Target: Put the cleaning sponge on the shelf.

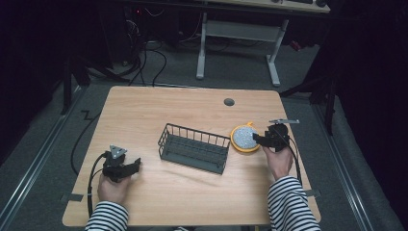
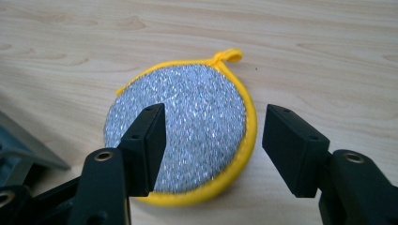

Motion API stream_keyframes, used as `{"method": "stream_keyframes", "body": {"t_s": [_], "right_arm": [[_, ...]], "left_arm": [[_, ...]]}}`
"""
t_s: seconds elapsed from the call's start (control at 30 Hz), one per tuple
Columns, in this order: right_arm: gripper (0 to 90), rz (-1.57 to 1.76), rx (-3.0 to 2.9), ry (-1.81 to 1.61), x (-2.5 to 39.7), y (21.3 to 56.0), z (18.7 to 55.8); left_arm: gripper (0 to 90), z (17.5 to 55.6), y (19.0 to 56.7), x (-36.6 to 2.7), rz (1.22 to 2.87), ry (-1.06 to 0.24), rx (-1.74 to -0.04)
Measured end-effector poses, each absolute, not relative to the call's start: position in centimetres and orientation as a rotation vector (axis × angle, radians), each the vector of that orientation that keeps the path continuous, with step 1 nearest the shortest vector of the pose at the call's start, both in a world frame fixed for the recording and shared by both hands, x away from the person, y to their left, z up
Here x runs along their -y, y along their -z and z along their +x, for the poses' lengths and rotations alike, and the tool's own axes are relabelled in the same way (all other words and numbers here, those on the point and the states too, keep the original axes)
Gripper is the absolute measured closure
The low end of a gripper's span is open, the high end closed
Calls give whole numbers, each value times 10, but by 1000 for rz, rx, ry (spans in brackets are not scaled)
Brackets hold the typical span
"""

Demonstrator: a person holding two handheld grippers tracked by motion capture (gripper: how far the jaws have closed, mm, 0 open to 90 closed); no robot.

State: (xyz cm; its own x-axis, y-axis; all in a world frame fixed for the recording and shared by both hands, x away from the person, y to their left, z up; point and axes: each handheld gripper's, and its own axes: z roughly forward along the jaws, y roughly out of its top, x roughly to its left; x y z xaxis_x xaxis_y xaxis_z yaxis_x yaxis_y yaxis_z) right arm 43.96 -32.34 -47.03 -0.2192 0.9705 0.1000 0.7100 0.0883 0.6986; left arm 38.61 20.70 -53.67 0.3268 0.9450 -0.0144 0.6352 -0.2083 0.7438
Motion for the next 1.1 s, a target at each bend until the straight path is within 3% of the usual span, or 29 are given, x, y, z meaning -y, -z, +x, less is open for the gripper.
{"method": "stream_keyframes", "body": {"t_s": [0.37,0.97,1.03,1.1], "right_arm": [[406,1766,-2005,-838,322,481,477],[432,1931,-2077,-856,336,502,492],[511,1933,-2092,-882,337,504,491],[523,1939,-2094,-887,336,504,491]], "left_arm": [[316,386,537,-207,1937,-603,-1388],[314,386,537,-207,1938,-606,-1388],[314,386,537,-207,1938,-606,-1388],[314,386,537,-207,1938,-606,-1388]]}}
